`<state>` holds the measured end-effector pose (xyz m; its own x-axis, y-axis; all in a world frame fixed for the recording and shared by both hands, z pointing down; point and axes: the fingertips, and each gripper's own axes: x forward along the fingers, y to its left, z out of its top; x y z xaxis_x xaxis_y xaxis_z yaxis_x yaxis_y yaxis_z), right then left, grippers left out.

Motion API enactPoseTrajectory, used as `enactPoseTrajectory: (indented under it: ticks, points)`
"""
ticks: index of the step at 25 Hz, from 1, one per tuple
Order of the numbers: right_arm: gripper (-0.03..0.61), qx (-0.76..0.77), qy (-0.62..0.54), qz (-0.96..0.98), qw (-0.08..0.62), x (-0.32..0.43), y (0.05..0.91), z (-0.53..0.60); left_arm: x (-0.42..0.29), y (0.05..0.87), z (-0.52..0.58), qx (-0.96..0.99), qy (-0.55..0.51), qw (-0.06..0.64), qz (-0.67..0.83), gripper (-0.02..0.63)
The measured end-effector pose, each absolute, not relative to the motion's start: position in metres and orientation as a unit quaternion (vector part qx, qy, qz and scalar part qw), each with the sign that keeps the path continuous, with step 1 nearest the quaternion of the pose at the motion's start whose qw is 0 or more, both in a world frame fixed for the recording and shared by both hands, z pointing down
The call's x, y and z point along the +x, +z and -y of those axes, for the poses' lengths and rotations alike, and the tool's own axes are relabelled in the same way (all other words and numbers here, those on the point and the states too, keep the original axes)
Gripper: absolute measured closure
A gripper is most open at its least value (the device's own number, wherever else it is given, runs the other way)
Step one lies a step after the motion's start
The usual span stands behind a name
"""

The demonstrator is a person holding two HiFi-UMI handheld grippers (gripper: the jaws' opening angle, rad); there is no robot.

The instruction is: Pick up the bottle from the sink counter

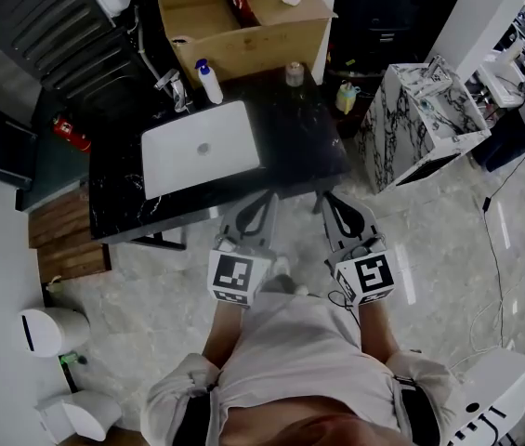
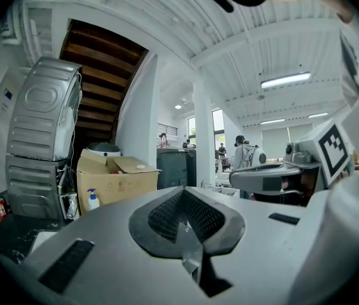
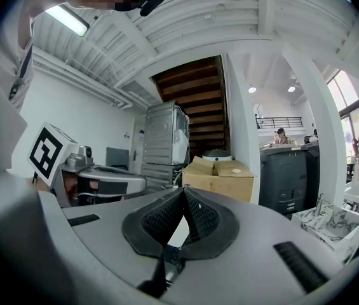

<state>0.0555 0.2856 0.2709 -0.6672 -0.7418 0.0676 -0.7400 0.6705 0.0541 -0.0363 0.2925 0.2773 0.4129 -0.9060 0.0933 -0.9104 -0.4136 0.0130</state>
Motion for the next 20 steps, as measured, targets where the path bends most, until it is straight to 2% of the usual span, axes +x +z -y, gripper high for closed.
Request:
enactPoseTrajectory:
  ticks: [20]
  points:
    - [0.581,0.443,-0.010,0.894,0.064,0.016,0.275,-0.229,-0.079,0.283,-0.226,0.855,0.011,0.048,0.516,0.612]
